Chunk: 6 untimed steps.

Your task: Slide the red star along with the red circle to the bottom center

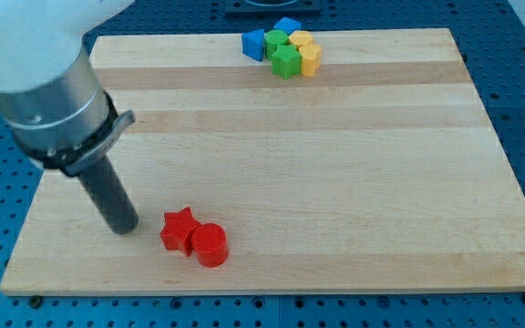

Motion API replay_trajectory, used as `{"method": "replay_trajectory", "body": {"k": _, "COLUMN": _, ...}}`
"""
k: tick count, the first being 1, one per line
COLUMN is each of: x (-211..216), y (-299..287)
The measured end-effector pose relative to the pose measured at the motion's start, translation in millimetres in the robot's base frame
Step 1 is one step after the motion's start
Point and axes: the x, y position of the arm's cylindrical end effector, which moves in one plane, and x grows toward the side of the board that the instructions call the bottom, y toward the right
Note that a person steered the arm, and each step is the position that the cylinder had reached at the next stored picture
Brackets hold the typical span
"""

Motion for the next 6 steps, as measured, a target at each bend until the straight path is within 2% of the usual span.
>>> {"method": "replay_trajectory", "body": {"k": 1, "x": 13.2, "y": 32.2}}
{"method": "replay_trajectory", "body": {"k": 4, "x": 13.3, "y": 126.1}}
{"method": "replay_trajectory", "body": {"k": 6, "x": 7.1, "y": 137.8}}
